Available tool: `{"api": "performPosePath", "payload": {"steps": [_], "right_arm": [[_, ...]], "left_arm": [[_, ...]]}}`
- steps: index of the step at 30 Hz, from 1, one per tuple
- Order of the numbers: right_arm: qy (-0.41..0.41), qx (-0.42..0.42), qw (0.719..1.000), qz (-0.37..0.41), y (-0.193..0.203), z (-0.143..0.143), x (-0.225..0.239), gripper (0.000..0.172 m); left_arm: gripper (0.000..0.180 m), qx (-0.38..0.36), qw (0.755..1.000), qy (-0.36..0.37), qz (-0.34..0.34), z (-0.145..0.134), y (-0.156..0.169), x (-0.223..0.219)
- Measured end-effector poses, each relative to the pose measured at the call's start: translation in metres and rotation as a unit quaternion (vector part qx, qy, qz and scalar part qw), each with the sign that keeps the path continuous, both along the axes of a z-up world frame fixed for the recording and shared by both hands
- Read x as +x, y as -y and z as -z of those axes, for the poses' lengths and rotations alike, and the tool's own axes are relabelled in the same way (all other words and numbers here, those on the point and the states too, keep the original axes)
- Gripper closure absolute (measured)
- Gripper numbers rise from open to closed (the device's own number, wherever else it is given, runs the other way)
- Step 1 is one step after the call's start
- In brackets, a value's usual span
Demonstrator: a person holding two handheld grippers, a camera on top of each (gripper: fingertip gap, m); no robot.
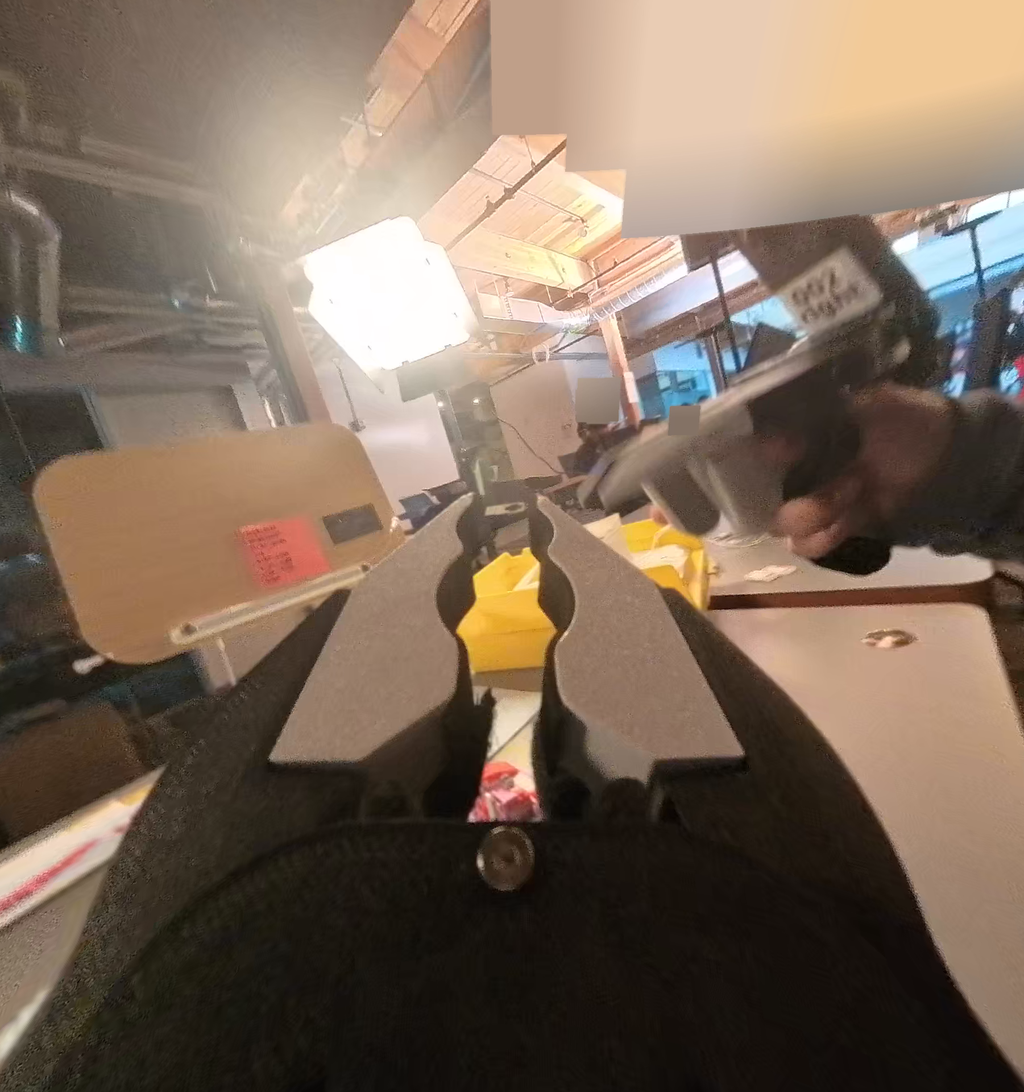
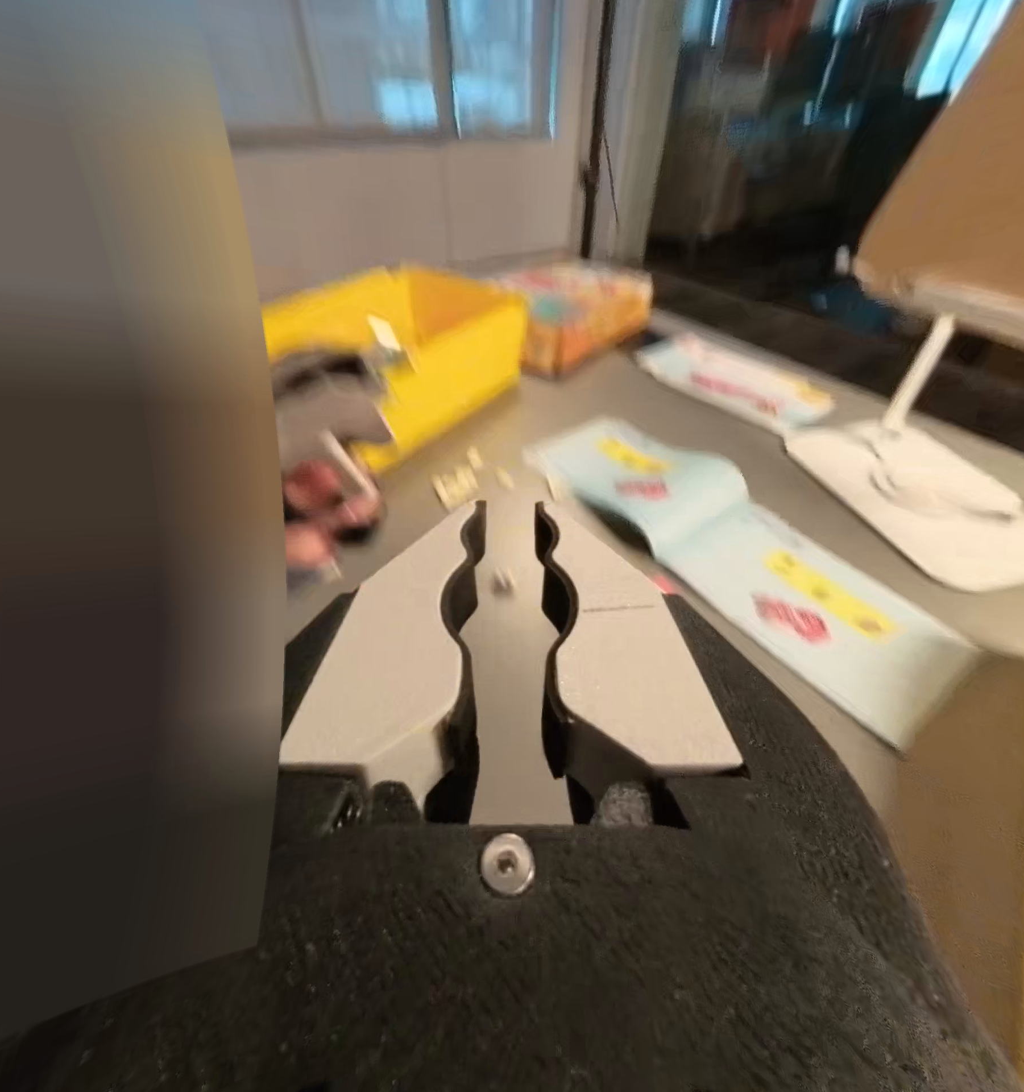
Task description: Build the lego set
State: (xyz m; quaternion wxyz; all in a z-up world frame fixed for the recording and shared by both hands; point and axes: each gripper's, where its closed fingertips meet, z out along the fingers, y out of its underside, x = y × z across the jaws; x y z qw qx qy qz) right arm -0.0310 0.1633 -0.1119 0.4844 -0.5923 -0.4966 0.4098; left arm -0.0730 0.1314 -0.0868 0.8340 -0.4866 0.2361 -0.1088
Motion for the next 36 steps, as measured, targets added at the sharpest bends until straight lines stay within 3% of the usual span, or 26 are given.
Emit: {"api": "performPosePath", "payload": {"steps": [3,6,11,14,16,19,22,24,30,36], "right_arm": [[0.158,-0.015,0.987,-0.005,-0.016,0.086,0.019,0.156],[0.224,-0.022,0.974,0.002,-0.023,0.145,0.026,0.152],[0.256,-0.012,0.966,0.014,-0.032,0.186,0.021,0.154],[0.249,-0.001,0.968,0.013,-0.035,0.183,0.016,0.165],[0.234,0.044,0.971,0.014,-0.038,0.167,0.012,0.165],[0.125,0.184,0.975,-0.007,-0.023,0.086,-0.005,0.166],[0.034,0.345,0.936,-0.058,0.021,0.002,-0.016,0.166],[0.025,0.420,0.902,-0.101,0.048,-0.026,-0.019,0.166],[0.137,0.508,0.835,-0.159,0.061,-0.033,-0.022,0.166],[0.184,0.520,0.819,-0.158,0.062,-0.034,-0.022,0.165]], "left_arm": [[0.167,-0.024,0.999,0.039,0.019,0.008,0.001,-0.009],[0.167,-0.047,0.995,0.074,0.041,0.017,0.002,-0.012],[0.167,-0.099,0.982,0.135,0.091,0.030,0.000,-0.012],[0.166,-0.119,0.971,0.166,0.121,0.032,-0.001,-0.012],[0.167,-0.128,0.964,0.186,0.142,0.031,0.000,-0.011],[0.167,-0.144,0.940,0.233,0.202,0.022,0.006,-0.004],[0.167,-0.155,0.910,0.270,0.273,0.012,0.013,0.009],[0.168,-0.164,0.892,0.279,0.315,0.006,0.019,0.019],[0.168,-0.159,0.869,0.280,0.375,-0.004,0.033,0.036],[0.168,-0.157,0.863,0.288,0.385,-0.006,0.034,0.037]]}}
